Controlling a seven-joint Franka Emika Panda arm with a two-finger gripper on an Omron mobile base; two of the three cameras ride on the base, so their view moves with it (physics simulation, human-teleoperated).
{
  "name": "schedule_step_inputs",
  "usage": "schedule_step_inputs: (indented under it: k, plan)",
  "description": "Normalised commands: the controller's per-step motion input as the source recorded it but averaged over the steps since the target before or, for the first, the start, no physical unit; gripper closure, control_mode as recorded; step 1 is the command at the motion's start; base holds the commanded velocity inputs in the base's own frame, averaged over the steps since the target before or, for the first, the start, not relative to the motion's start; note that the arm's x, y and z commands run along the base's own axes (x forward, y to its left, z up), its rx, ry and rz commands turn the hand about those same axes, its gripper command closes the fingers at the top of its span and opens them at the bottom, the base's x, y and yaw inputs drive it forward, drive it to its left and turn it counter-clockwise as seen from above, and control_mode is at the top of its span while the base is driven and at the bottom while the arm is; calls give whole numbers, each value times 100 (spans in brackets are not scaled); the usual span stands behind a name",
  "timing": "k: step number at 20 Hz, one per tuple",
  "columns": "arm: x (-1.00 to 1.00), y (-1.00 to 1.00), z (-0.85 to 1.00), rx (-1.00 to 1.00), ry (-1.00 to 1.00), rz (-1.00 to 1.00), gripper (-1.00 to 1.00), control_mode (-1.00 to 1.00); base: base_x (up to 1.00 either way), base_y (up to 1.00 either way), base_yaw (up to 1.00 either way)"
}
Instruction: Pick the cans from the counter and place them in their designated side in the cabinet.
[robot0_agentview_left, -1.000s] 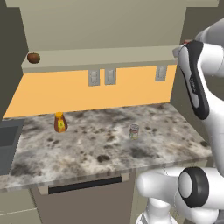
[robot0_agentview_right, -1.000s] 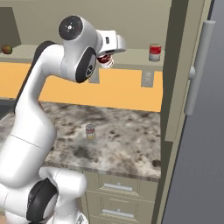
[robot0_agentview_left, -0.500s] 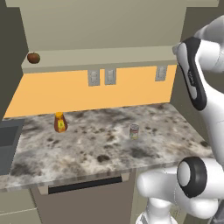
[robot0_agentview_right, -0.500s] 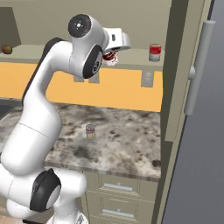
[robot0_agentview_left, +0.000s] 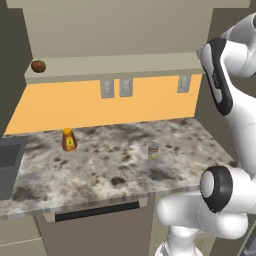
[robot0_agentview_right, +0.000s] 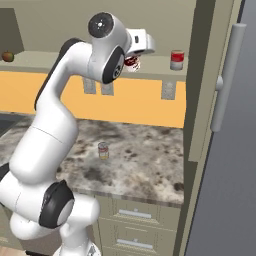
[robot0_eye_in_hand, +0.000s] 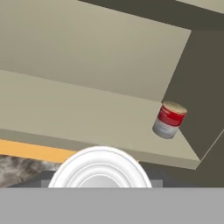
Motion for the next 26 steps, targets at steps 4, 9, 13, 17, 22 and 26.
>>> schedule_step_inputs:
  k: [4,9,13,17,22,26]
  plan:
    - [15,-7,0,0,1,0,100,-100,0,0,0]
    - [14,-10,0,0,0,0,100,-100,0,0,0]
    - [16,-11,0,0,0,0,100,-100,0,0,0]
    - [15,-14,0,0,0,0,100,-100,0,0,0]
    - [18,-15,0,0,0,0,100,-100,0,0,0]
    - [24,-14,0,0,1,0,100,-100,0,0,0]
